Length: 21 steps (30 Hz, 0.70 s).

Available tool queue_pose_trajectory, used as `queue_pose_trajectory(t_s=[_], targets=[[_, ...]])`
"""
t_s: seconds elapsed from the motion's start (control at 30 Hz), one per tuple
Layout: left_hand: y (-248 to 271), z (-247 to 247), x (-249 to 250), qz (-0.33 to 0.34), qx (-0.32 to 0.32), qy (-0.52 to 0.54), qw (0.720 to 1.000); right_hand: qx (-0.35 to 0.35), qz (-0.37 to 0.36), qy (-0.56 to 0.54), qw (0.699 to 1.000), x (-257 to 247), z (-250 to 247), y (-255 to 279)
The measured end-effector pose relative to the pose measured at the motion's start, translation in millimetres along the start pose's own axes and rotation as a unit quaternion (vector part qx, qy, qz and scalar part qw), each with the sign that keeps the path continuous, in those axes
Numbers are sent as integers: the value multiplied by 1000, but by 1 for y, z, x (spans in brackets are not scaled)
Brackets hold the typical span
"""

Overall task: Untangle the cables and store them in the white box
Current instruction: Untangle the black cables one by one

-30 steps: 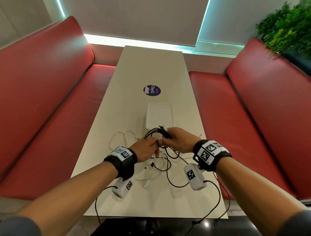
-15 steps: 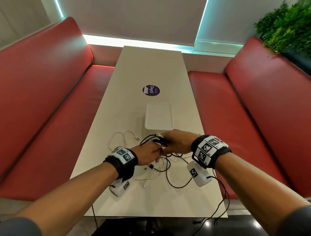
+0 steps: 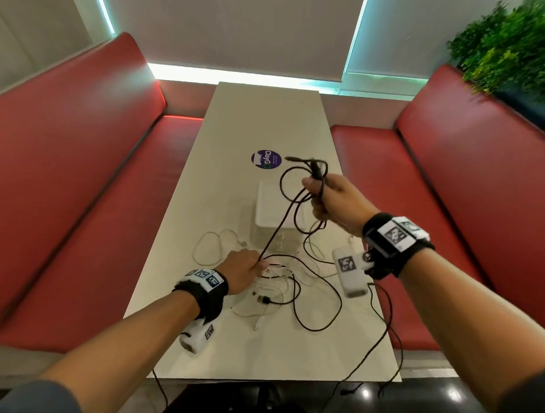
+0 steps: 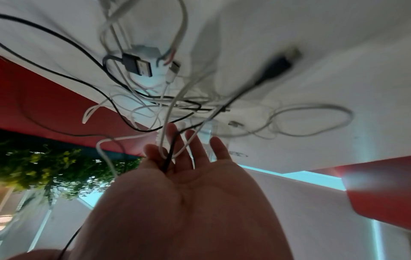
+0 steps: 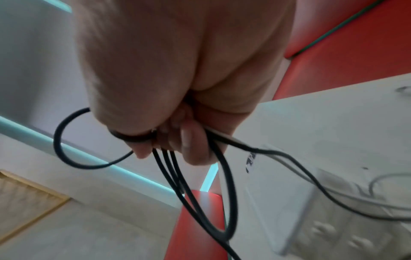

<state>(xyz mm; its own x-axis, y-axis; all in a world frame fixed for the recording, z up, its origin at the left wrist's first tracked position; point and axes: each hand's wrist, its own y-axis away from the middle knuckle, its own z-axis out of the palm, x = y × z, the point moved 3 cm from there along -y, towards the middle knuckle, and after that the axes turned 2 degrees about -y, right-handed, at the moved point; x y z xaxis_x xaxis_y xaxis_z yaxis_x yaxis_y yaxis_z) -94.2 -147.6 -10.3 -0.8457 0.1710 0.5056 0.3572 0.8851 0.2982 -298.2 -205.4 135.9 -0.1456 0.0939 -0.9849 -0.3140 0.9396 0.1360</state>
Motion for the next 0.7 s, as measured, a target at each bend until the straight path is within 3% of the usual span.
queue_pose_trajectory(t_s=[0.07,0.1,0.17,0.23,0.3,0.37,0.47,0.57,0.7], targets=[[0,1,-4,0,27,-10,1000,-31,9,44,999,-8,-3,2],[-1,-1,-3,7,46,-10,999,-56,13,135,989,-7,0,4],[-2,-5,4,16,76,3,997,-110,21,326,939,8,14,7],[-3,-12,15,25,94,41,994,-150,27,418,895,33,30,8],[0,-18,26,44,99,68,992,-178,23,438,881,55,41,10],[1,-20,32,67,90,48,992,-197,7,420,886,65,48,10],[0,-12,26,71,38,60,995,-214,-6,414,885,67,51,10],[1,-7,25,65,-25,61,996,-216,-10,455,864,74,49,8],[2,-13,26,84,-30,63,994,-193,-8,454,870,79,46,8]])
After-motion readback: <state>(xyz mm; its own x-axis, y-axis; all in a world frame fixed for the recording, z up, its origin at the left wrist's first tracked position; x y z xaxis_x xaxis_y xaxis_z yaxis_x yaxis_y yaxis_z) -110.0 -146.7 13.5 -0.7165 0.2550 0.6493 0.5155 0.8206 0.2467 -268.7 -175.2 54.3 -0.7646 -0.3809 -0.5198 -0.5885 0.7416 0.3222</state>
